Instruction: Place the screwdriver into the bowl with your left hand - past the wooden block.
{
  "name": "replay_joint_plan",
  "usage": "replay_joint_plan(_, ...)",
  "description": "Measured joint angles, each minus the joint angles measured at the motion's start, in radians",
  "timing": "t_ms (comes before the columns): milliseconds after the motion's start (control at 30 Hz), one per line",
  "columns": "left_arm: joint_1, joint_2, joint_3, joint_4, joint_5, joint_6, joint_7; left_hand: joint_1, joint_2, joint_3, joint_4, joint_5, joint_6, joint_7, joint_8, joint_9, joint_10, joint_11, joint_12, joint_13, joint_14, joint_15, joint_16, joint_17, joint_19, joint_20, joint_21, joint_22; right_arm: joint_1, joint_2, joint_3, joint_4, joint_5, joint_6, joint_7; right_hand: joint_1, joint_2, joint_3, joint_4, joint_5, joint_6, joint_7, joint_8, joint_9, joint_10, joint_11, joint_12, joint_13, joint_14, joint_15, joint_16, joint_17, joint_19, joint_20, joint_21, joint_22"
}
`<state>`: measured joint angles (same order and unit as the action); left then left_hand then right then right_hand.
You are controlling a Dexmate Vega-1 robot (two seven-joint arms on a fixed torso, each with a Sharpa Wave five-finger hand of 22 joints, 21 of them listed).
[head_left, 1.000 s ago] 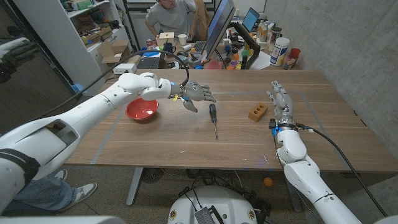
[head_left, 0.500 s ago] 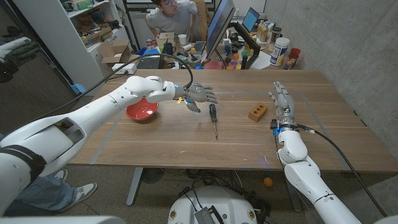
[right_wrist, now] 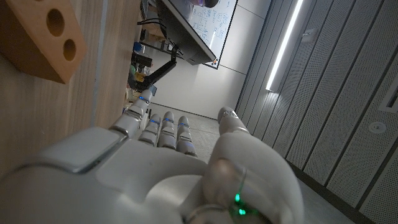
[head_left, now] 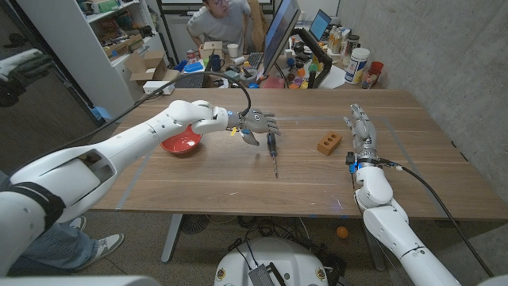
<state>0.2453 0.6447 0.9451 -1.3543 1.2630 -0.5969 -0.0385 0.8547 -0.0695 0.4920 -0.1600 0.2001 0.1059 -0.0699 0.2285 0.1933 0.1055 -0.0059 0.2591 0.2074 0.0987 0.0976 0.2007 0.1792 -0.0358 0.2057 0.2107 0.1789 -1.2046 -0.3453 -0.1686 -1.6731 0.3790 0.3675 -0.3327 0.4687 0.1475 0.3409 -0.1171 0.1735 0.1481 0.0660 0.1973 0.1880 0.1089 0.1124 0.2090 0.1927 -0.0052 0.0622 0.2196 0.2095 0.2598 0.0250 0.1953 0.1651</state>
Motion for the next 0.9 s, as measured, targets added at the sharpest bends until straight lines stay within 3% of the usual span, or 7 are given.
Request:
replay_joint_plan(467,-0.017,-0.030,0.035,0.051,-0.028,0.000,-0.033,0.000,0.000,-0.004,0.004,0.000,0.022,-0.004,0.003,0.000,0.020,-0.013,0.007,0.000,0.010,-0.001,0.000,0.000,0.000,0.000,0.000,0.000,0.002,0.002,0.007,0.023,0.013,0.012,0.010,0.000,0.000,-0.003,-0.003,0.000,0.000,0.000,0.000,0.000,0.000,0.000,0.000,0.000,0.002,-0.002,0.000,0.000,0.000,0.000,0.000,0.000)
replay_joint_plan(567,-0.019,-0.036,0.040,0.060,-0.028,0.000,-0.033,0.010,0.008,-0.004,0.004,0.000,0.055,-0.004,0.005,0.000,0.054,-0.036,0.019,0.005,0.045,-0.023,0.008,0.000,0.016,0.004,0.000,0.000,0.002,0.002,0.007,0.023,0.015,0.016,0.012,0.000,0.000,-0.005,-0.001,0.000,0.000,0.000,0.000,0.000,0.000,0.000,0.000,0.000,0.006,0.002,0.000,0.000,0.000,0.000,0.000,0.000)
replay_joint_plan(633,-0.021,-0.042,0.045,0.070,-0.028,0.000,-0.033,0.039,0.010,-0.008,0.000,0.000,0.105,-0.005,0.017,0.000,0.113,-0.065,0.032,0.004,0.105,-0.067,0.020,-0.001,0.054,0.001,0.007,0.000,0.002,0.002,0.007,0.023,0.020,0.018,0.014,0.000,0.000,-0.007,0.001,0.000,0.000,0.000,0.000,0.000,0.000,0.000,0.000,0.000,0.008,0.004,0.000,0.000,0.000,0.000,0.000,0.000)
replay_joint_plan(700,-0.021,-0.047,0.048,0.077,-0.035,0.000,-0.034,0.076,0.012,-0.013,-0.005,0.000,0.172,-0.008,0.030,0.000,0.194,-0.099,0.051,0.004,0.186,-0.117,0.031,-0.003,0.105,-0.025,0.018,0.000,0.001,0.004,0.010,0.035,0.021,0.021,0.016,0.000,0.000,-0.007,0.001,0.000,0.000,0.000,0.000,0.000,0.000,0.000,0.000,0.000,0.008,0.004,0.000,0.000,0.000,0.000,0.000,0.004)
replay_joint_plan(733,-0.021,-0.048,0.050,0.080,-0.035,0.000,-0.034,0.095,0.014,-0.014,-0.006,0.000,0.203,-0.006,0.034,0.000,0.231,-0.111,0.057,0.003,0.230,-0.130,0.038,-0.003,0.134,-0.052,0.022,0.000,0.001,0.004,0.010,0.035,0.022,0.022,0.017,0.000,0.000,-0.007,0.001,0.000,0.000,0.000,0.000,0.000,0.000,0.000,0.000,0.000,0.008,0.004,0.000,0.000,0.000,0.000,0.000,0.005)
replay_joint_plan(800,-0.022,-0.054,0.054,0.087,-0.041,0.006,-0.026,0.121,0.015,-0.019,-0.006,0.000,0.247,-0.001,0.040,-0.001,0.291,-0.130,0.061,0.002,0.302,-0.138,0.049,-0.003,0.181,-0.098,0.029,-0.001,-0.001,0.005,0.013,0.043,0.025,0.024,0.017,0.000,0.000,-0.007,0.001,0.000,0.000,0.000,0.000,0.000,0.000,0.000,0.000,0.000,0.008,0.004,0.000,0.000,0.000,0.000,0.000,0.005)
replay_joint_plan(900,-0.025,-0.061,0.058,0.098,-0.048,0.012,-0.022,0.136,0.015,-0.037,-0.001,-0.006,0.287,0.005,0.042,0.000,0.345,-0.141,0.067,0.000,0.381,-0.144,0.062,-0.003,0.253,-0.127,0.046,-0.002,-0.001,0.006,0.015,0.047,0.028,0.026,0.019,0.000,0.000,-0.007,0.001,0.000,0.000,0.000,0.000,0.000,0.000,0.000,0.000,0.000,0.008,0.004,0.000,0.000,0.000,0.000,0.000,0.005)
